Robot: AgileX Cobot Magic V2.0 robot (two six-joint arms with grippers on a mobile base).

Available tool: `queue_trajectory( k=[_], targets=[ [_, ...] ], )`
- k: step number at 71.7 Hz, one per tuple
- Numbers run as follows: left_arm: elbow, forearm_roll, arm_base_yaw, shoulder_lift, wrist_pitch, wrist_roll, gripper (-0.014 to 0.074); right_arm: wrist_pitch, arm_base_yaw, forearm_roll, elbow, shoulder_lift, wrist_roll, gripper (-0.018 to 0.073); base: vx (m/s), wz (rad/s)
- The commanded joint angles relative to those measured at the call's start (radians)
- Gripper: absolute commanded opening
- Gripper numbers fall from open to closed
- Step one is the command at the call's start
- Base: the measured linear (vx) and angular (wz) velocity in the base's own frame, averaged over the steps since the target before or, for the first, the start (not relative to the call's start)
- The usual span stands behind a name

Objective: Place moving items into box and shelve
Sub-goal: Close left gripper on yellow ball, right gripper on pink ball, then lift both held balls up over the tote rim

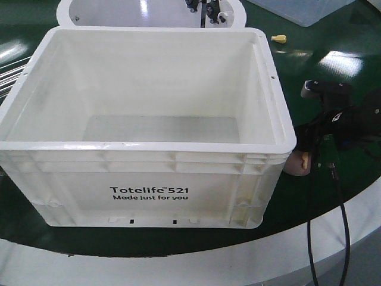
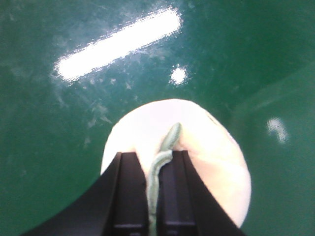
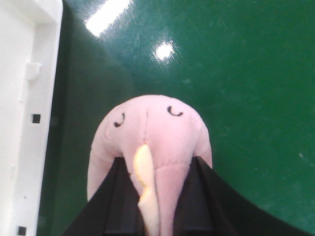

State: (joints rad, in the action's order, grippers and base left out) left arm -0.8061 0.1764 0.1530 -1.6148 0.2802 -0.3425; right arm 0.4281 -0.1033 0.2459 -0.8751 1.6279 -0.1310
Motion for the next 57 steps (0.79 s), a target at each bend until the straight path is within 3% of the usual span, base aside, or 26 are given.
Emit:
queue_trajectory(
  k=[1, 57],
  targets=[
    [-0.017, -0.007, -0.003, 0.022, -0.002, -0.001, -0.0027, -0.038, 0.007, 0.002, -0.025, -0.027, -0.016, -0.0015, 0.00, 0.00],
    [-0.134, 0.024, 0.001, 0.296, -0.056, -0.004, -0.0021, -0.186, 0.007, -0.027, -0.026, -0.248, -0.067, -0.0012, 0.00, 0.00]
  ],
)
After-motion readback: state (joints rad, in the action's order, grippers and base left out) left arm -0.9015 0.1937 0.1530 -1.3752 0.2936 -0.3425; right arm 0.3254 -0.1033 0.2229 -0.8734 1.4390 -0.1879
